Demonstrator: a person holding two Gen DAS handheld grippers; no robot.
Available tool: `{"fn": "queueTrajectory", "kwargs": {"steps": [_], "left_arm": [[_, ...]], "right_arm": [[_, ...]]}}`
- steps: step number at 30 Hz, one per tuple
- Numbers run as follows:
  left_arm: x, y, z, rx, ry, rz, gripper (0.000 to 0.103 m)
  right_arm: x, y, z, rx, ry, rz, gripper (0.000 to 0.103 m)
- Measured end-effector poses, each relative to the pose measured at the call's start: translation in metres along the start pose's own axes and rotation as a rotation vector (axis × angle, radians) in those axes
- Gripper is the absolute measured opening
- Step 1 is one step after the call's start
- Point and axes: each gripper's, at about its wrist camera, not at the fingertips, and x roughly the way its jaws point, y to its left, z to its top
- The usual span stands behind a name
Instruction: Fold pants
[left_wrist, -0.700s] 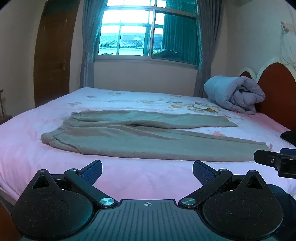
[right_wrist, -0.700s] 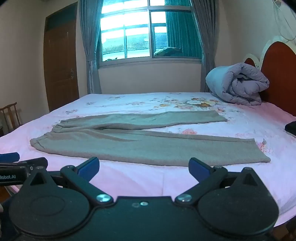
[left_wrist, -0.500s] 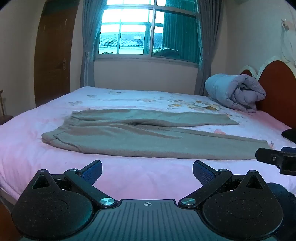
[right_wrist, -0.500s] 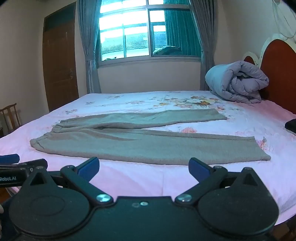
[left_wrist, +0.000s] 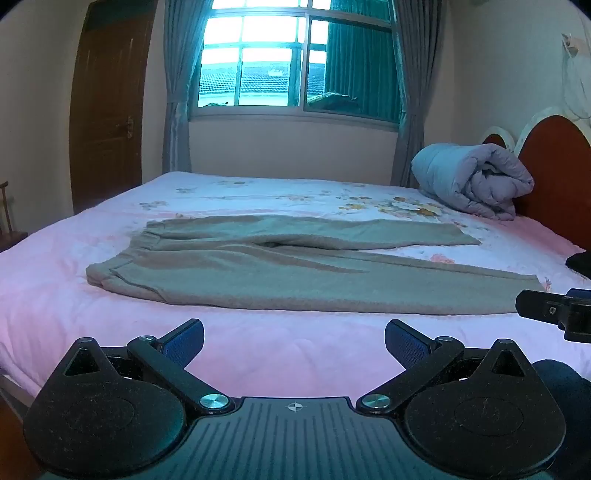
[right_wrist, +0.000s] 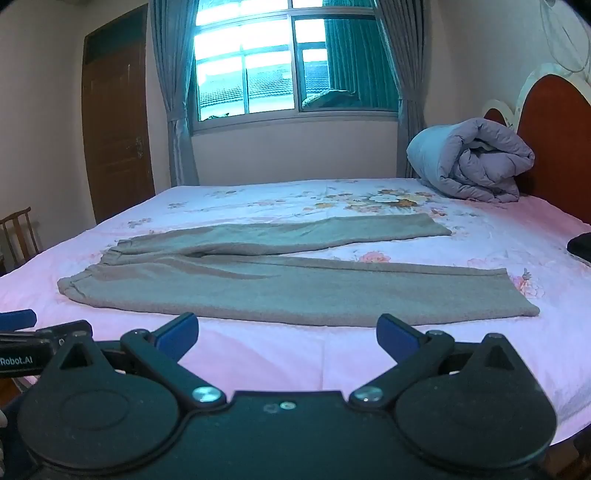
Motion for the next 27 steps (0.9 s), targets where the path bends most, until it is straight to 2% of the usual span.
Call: {"fn": "queueTrajectory", "kwargs": {"steps": [27], "left_arm": [[0.0034,-0.0001,0.0009,0.004,0.023,0.014,0.103]], "right_arm": [[0.0055,-0.0011,-0.0037,-0.006,0.017,-0.011,0.097]]}}
